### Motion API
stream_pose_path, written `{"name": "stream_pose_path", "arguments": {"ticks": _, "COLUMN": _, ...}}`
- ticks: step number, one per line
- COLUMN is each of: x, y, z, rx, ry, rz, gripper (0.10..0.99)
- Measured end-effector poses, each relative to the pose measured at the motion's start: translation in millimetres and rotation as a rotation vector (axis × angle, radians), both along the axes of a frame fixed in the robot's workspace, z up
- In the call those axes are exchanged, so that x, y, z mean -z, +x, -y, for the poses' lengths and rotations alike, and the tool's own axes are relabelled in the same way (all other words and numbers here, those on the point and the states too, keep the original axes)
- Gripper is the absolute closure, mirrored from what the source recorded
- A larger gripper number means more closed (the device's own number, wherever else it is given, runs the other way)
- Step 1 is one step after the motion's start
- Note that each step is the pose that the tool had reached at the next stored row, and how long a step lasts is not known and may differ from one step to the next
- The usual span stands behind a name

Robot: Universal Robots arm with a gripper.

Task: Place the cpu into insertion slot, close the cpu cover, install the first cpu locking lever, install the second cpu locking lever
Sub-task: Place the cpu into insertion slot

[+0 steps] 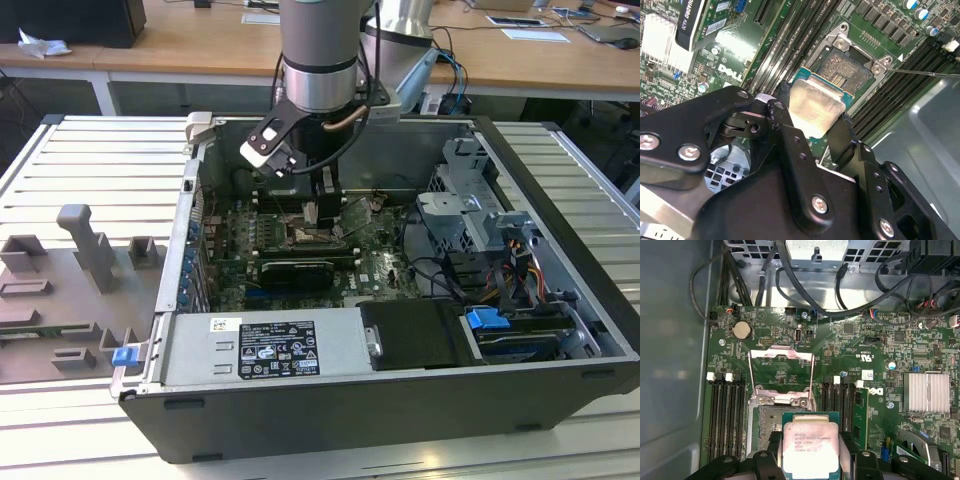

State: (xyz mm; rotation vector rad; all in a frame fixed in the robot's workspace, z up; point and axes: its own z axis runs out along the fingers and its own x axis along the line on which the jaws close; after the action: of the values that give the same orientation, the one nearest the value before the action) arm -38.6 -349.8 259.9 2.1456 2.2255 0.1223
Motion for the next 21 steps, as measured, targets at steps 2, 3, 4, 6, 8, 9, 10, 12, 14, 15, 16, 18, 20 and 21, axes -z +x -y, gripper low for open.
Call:
{"name": "stream_pose_path", "arguments": {"ticks": 2, "x": 0.5, "y": -0.1, "z": 0.0, "rx": 0.000, "ry": 0.000, "rz": 0.0000, "gripper": 0.549}}
{"name": "stream_pose_path", "arguments": {"ticks": 3, "x": 0.8, "y": -0.3, "z": 0.0, "rx": 0.000, "ry": 0.000, "rz": 0.0001, "gripper": 0.549}}
{"name": "stream_pose_path", "arguments": {"ticks": 4, "x": 1.1, "y": -0.7, "z": 0.0, "rx": 0.000, "ry": 0.000, "rz": 0.0000, "gripper": 0.549}}
{"name": "stream_pose_path", "arguments": {"ticks": 6, "x": 1.9, "y": -0.9, "z": 0.0, "rx": 0.000, "ry": 0.000, "rz": 0.0000, "gripper": 0.549}}
{"name": "stream_pose_path", "arguments": {"ticks": 8, "x": 2.4, "y": -1.1, "z": 0.0, "rx": 0.000, "ry": 0.000, "rz": 0.0000, "gripper": 0.549}}
{"name": "stream_pose_path", "arguments": {"ticks": 9, "x": 2.7, "y": -1.1, "z": 0.0, "rx": 0.000, "ry": 0.000, "rz": 0.0000, "gripper": 0.549}}
{"name": "stream_pose_path", "arguments": {"ticks": 10, "x": 2.9, "y": -1.1, "z": 0.0, "rx": 0.000, "ry": 0.000, "rz": 0.0000, "gripper": 0.549}}
{"name": "stream_pose_path", "arguments": {"ticks": 12, "x": 3.2, "y": -1.3, "z": 0.0, "rx": 0.002, "ry": 0.000, "rz": -0.0001, "gripper": 0.549}}
{"name": "stream_pose_path", "arguments": {"ticks": 14, "x": 3.4, "y": -1.3, "z": 0.0, "rx": 0.003, "ry": 0.000, "rz": 0.0000, "gripper": 0.549}}
{"name": "stream_pose_path", "arguments": {"ticks": 15, "x": 3.5, "y": -1.4, "z": 0.0, "rx": 0.003, "ry": 0.000, "rz": -0.0001, "gripper": 0.549}}
{"name": "stream_pose_path", "arguments": {"ticks": 16, "x": 3.5, "y": -1.4, "z": 0.0, "rx": 0.003, "ry": 0.000, "rz": 0.0000, "gripper": 0.549}}
{"name": "stream_pose_path", "arguments": {"ticks": 18, "x": 3.6, "y": -1.3, "z": 0.0, "rx": 0.004, "ry": 0.000, "rz": 0.0000, "gripper": 0.549}}
{"name": "stream_pose_path", "arguments": {"ticks": 20, "x": 3.9, "y": -1.4, "z": 0.0, "rx": 0.007, "ry": 0.000, "rz": 0.0000, "gripper": 0.549}}
{"name": "stream_pose_path", "arguments": {"ticks": 21, "x": 4.2, "y": -1.5, "z": 0.0, "rx": 0.007, "ry": 0.000, "rz": 0.0001, "gripper": 0.549}}
